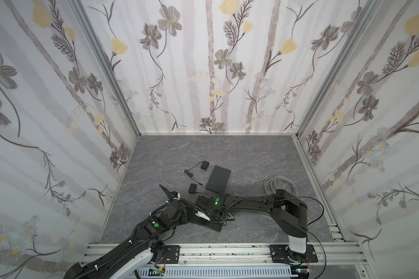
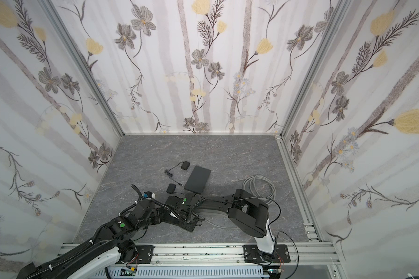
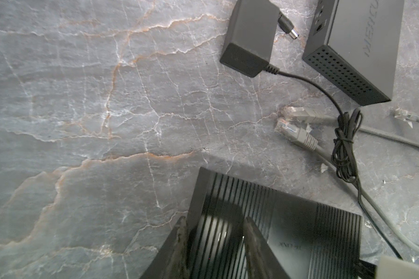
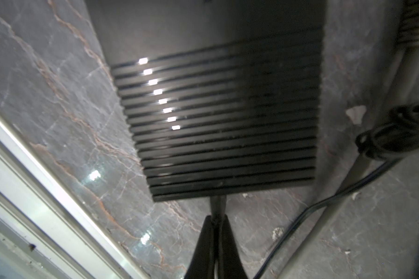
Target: Insert the plug into the switch port
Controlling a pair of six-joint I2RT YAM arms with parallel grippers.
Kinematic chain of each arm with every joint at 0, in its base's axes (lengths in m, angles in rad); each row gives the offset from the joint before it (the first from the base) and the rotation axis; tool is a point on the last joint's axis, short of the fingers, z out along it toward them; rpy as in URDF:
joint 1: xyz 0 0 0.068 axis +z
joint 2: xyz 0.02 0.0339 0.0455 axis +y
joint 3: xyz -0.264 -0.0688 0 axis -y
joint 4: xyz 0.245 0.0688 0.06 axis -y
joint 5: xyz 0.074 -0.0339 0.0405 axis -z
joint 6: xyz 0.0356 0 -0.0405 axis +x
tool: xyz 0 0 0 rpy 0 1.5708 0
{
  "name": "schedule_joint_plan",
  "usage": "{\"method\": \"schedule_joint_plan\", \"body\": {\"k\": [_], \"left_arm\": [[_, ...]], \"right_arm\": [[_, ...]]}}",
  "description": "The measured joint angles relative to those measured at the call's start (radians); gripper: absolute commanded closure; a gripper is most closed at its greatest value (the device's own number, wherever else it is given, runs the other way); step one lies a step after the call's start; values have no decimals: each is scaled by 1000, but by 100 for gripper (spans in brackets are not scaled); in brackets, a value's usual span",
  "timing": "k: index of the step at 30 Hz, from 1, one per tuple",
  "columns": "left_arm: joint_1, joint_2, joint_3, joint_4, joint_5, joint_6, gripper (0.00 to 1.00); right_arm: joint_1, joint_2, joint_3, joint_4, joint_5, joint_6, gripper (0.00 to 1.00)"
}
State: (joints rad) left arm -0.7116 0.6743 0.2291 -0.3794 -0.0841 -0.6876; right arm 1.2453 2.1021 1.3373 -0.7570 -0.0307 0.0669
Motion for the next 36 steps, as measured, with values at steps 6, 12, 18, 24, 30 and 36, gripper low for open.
{"method": "schedule_joint_plan", "body": {"k": [6, 12, 18, 24, 30, 36], "left_arm": [[0, -3, -2, -2, 0, 0, 62], [0, -11, -2, -10, 0, 0, 62], [0, -25, -5, -19, 3, 0, 62], [0, -21, -5, -18, 4, -1, 62], [0, -24, -7, -19, 4, -1, 62], [0, -16, -7, -14, 4, 0, 62]], "right_arm": [[0, 0, 34, -43, 0, -13, 100], [-8, 13, 34, -40, -12, -26, 100], [-10, 10, 34, -39, -18, -27, 100], [-20, 18, 40, -44, -31, -23, 100], [-22, 15, 50, -53, -33, -23, 100], [-24, 57, 91, -97, -42, -23, 100]]}}
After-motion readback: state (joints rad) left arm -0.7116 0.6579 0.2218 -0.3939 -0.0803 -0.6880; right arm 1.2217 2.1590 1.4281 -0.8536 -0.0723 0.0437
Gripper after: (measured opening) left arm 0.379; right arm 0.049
